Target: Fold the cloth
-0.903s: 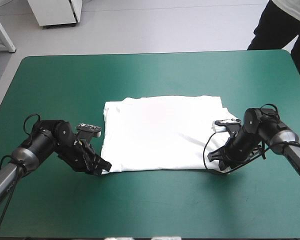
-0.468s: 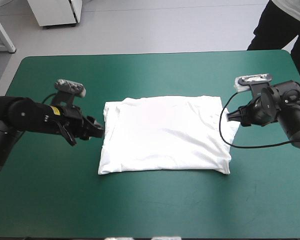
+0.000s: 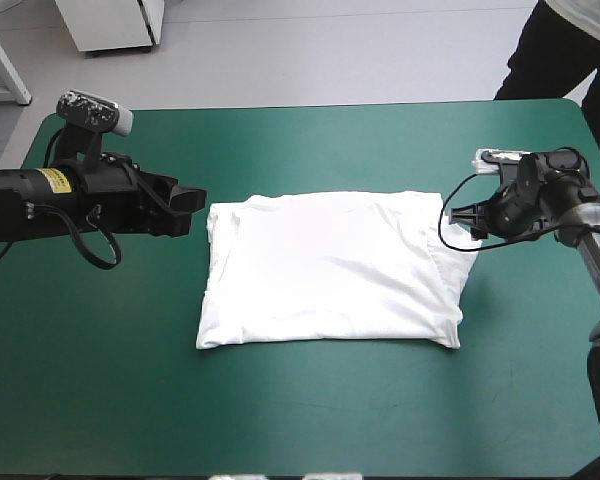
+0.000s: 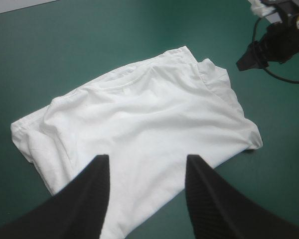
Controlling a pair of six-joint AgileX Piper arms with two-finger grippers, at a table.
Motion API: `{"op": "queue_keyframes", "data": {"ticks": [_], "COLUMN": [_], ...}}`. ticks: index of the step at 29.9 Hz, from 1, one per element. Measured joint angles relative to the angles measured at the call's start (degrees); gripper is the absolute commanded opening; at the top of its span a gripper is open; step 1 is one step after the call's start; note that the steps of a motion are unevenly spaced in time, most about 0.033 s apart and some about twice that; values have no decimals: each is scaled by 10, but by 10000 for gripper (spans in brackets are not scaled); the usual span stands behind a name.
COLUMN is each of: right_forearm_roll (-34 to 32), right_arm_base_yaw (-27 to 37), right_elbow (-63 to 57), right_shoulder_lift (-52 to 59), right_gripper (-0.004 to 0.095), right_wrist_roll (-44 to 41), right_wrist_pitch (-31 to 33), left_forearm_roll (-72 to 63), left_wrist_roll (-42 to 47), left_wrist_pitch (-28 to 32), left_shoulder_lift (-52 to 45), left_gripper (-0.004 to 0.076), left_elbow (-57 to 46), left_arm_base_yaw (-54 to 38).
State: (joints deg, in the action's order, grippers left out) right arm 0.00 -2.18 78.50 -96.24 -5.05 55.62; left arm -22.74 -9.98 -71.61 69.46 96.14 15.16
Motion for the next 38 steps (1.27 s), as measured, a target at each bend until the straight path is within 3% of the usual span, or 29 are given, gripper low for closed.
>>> {"op": "queue_keyframes", "data": {"ticks": [14,19,24,25,33,38], "right_forearm_roll": [12,16,30,35,57,100], "right_arm_base_yaw": [0,0,0,0,1,-9], "right_elbow": [49,65,74,74,82,102], "right_shoulder_lift": [-139,-157,-168,-168,-158,-124], "right_gripper": [490,336,10,-14,-13,-13], "right_wrist_roll": [17,25,41,46,50,74], "right_wrist_pitch": [-26,-3,13,13,23,70], "left_forearm_roll": [-4,-5,-5,-5,-3,-2], "left_wrist_roll": [0,-1,-1,-1,-2,-2], "left_wrist_pitch": [0,0,0,0,0,0], "left_shoulder_lift": [9,9,9,9,9,9], "left_gripper": [353,353,353,353,353,353], "left_elbow": [0,0,0,0,0,0], "left_arm_base_yaw": [0,0,0,0,0,0]}}
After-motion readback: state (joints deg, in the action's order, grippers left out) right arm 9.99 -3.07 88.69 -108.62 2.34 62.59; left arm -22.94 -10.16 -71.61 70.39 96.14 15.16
